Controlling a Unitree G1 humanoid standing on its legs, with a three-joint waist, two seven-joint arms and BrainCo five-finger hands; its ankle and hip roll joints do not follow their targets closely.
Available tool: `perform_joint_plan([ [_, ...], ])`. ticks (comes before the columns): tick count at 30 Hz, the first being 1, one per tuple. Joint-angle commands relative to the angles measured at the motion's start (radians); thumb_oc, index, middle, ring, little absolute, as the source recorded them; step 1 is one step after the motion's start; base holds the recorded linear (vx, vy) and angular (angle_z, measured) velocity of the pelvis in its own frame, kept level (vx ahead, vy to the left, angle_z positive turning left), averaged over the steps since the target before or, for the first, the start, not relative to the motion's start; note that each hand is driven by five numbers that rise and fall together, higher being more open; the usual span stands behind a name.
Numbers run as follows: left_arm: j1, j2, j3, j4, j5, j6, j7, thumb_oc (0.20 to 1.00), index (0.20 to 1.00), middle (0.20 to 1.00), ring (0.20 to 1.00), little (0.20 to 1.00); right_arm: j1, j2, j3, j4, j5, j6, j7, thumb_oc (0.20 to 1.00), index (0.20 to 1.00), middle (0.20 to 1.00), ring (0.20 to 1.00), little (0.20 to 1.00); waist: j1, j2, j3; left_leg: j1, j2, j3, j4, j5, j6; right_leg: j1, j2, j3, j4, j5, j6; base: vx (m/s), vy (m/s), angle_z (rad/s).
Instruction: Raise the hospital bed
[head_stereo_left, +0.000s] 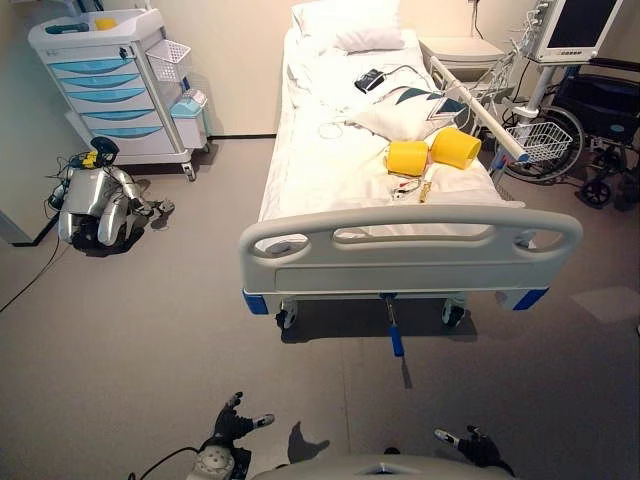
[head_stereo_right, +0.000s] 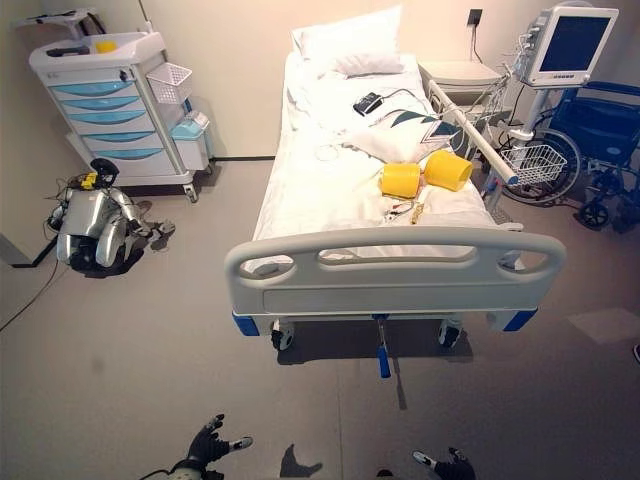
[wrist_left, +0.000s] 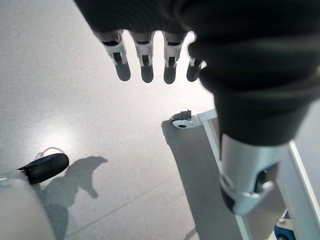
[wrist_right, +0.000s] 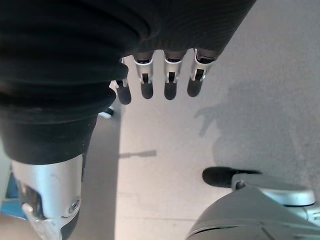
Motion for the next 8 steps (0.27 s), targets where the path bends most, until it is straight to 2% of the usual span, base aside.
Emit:
perform_joint_plan([
  [1, -0.068, 0.0, 0.035, 0.013, 0.019, -0.022, 0.009, 1.0, 1.0, 1.0, 1.0, 1.0, -0.063, 0.002, 0.025, -0.03, 0.029, -0.044, 0.007, 1.0, 1.0, 1.0, 1.0, 1.0, 0.003, -0.033, 0.042, -0.005, -0.015, -0.024, 0.067, -0.039, -0.008, -0.016, -0.043, 0.011, 0.097, -0.001, 0.072, 0.0, 0.0, 0.0],
  [8, -0.07, -0.002, 0.038, 0.017, 0.015, -0.023, 0.006, 1.0, 1.0, 1.0, 1.0, 1.0, -0.063, 0.001, 0.024, -0.024, 0.042, -0.047, 0.014, 1.0, 1.0, 1.0, 1.0, 1.0, 0.009, -0.035, 0.035, -0.004, -0.015, -0.027, 0.072, -0.046, -0.007, -0.012, -0.044, 0.012, 0.097, -0.004, 0.072, 0.0, 0.0, 0.0],
])
